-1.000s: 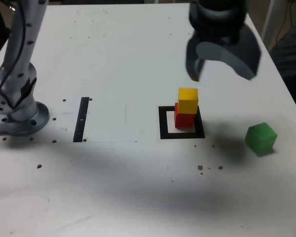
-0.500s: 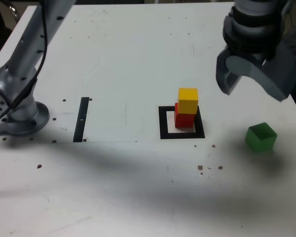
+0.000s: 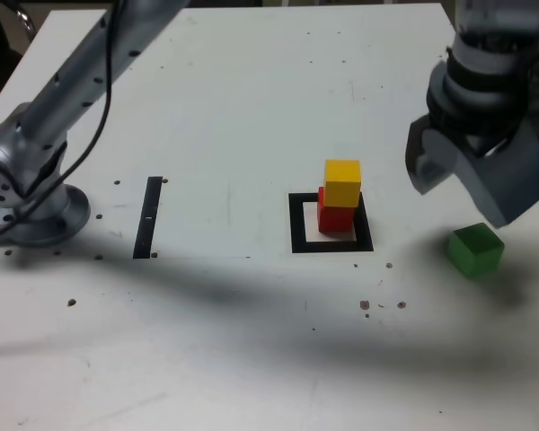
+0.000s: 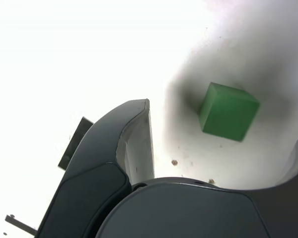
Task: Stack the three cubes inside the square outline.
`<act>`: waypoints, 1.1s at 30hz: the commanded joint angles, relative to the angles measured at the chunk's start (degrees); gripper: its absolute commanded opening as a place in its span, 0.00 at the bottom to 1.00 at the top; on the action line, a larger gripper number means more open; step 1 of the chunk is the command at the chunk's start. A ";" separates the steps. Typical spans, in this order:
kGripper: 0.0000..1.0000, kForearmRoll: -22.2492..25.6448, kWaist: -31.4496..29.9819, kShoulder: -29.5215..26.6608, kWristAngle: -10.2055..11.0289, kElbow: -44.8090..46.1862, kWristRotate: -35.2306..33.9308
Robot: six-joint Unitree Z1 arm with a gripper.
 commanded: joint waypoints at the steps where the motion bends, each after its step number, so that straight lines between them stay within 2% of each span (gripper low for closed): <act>1: 0.99 -0.02 -0.12 1.00 -0.39 -1.22 1.23; 16: 0.96 2.62 -0.44 7.76 -2.76 -8.14 3.10; 23: 0.87 2.92 -0.79 9.70 -4.49 -9.82 2.56; 26: 0.80 2.85 -0.80 10.08 -4.69 -9.85 1.85; 28: 0.71 2.85 -0.80 10.14 -4.57 -9.85 1.16; 33: 0.37 2.62 -0.79 10.21 -4.36 -9.69 0.21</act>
